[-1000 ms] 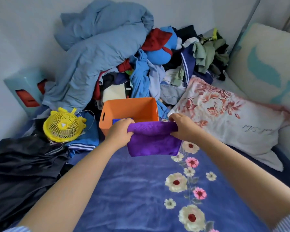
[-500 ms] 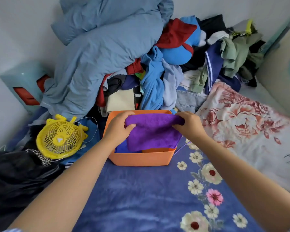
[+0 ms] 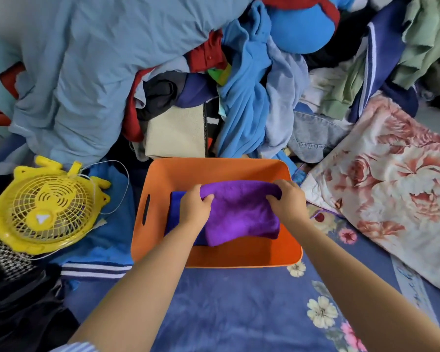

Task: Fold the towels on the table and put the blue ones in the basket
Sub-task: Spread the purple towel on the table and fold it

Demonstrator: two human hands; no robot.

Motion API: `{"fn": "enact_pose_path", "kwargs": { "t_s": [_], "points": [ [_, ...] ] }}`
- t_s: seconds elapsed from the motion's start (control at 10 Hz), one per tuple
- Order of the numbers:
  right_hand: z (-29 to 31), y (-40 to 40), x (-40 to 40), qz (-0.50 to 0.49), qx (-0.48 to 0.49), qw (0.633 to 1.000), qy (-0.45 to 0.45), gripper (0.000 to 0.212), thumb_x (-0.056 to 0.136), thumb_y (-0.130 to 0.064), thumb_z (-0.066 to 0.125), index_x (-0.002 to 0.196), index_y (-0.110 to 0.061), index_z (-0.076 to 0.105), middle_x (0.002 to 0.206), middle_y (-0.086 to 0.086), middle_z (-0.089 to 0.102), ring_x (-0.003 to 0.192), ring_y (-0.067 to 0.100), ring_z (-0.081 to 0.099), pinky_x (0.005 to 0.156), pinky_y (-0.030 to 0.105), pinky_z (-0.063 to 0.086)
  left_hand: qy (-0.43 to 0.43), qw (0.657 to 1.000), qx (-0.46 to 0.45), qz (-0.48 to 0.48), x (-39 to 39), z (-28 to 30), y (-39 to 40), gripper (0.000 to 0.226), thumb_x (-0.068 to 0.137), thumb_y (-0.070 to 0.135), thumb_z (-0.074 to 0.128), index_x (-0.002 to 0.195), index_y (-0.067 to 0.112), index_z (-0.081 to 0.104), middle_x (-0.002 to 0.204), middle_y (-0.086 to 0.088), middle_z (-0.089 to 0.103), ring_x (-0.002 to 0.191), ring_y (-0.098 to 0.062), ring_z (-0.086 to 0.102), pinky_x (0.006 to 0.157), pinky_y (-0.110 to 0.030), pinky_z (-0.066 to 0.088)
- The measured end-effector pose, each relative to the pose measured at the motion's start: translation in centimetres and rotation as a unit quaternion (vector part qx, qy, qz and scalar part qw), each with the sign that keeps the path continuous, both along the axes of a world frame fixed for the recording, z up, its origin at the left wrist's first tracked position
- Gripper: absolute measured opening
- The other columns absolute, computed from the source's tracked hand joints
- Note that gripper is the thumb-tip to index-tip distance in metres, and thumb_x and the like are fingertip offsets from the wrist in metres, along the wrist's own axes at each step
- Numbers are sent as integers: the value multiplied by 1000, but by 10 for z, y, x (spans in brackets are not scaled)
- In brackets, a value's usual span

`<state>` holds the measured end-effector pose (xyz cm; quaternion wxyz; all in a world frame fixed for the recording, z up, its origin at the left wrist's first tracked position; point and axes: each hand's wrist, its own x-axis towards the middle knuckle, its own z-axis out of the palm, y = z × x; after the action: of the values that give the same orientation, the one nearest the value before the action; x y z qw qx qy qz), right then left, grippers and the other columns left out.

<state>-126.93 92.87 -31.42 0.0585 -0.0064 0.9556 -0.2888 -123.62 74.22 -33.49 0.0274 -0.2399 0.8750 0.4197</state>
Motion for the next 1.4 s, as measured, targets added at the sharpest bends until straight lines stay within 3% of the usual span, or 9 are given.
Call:
{"fn": "enact_pose_path", "kwargs": {
  "t_s": [0.2,0.4,0.6,0.7,0.9,1.0,1.1,1.2,1.4],
  "points": [
    [-73,-10,-29,25,132,979,-154,27,86,-3,49,110,0,59,117,22,58,111,33,52,86,31,36,-180,981,-53,-41,-28,-84,20,37,97,20,41,126,-4,41,132,-21,47,122,-34,45,94,-38,39],
    [-123,-16,-58,-40,108,973,-202,29,92,-3,37,115,4,53,121,23,54,111,32,52,73,26,33,-215,975,-52,-25,-59,-133,32,34,97,16,41,125,-3,41,130,-21,46,119,-36,47,93,-41,41],
    [-163,-18,-77,-7,106,983,-150,31,93,-1,34,121,2,44,128,21,43,116,32,43,79,21,31,-131,990,-49,3,-84,-164,31,51,94,14,46,139,6,23,125,-18,53,113,-36,52,85,-42,43],
    [-176,-19,-77,5,157,981,-115,36,94,-1,29,129,0,36,134,21,35,123,32,34,97,38,31,-94,995,-35,13,-85,-178,30,52,93,14,48,139,6,24,125,-20,52,113,-36,52,86,-42,43],
    [-195,-22,-55,107,249,963,-5,37,85,4,40,121,9,48,129,35,43,124,45,41,103,49,35,-16,997,-53,-59,-77,-198,30,53,93,15,48,140,2,27,145,-17,32,128,-32,42,99,-34,40],
    [-214,-16,-49,122,258,951,-115,53,99,-22,25,145,-5,7,154,19,-5,143,31,-7,117,39,-2,27,965,-192,-175,-65,-209,28,51,92,14,50,137,-3,34,149,-22,26,136,-35,32,111,-39,29],
    [-226,-19,-46,99,263,950,-136,60,99,-32,24,145,-5,-4,153,17,-16,142,28,-15,117,37,-5,27,909,-300,-289,-56,-221,24,57,92,27,50,139,-1,33,151,-18,25,142,-33,18,114,-40,12],
    [-232,-22,-48,72,259,952,-147,62,99,-34,23,145,-5,-7,154,15,-17,143,26,-15,117,36,-4,-17,886,-318,-336,-62,-235,15,63,97,38,31,146,6,10,157,-9,0,144,-25,-11,113,-34,-7],
    [-239,-23,-49,62,288,940,-173,63,99,-37,17,143,-4,-11,153,13,-18,143,25,-15,117,34,-6,-24,873,-338,-352,-77,-246,16,63,98,38,26,146,6,3,157,-7,-4,144,-21,-12,110,-30,-14]
  ]
}}
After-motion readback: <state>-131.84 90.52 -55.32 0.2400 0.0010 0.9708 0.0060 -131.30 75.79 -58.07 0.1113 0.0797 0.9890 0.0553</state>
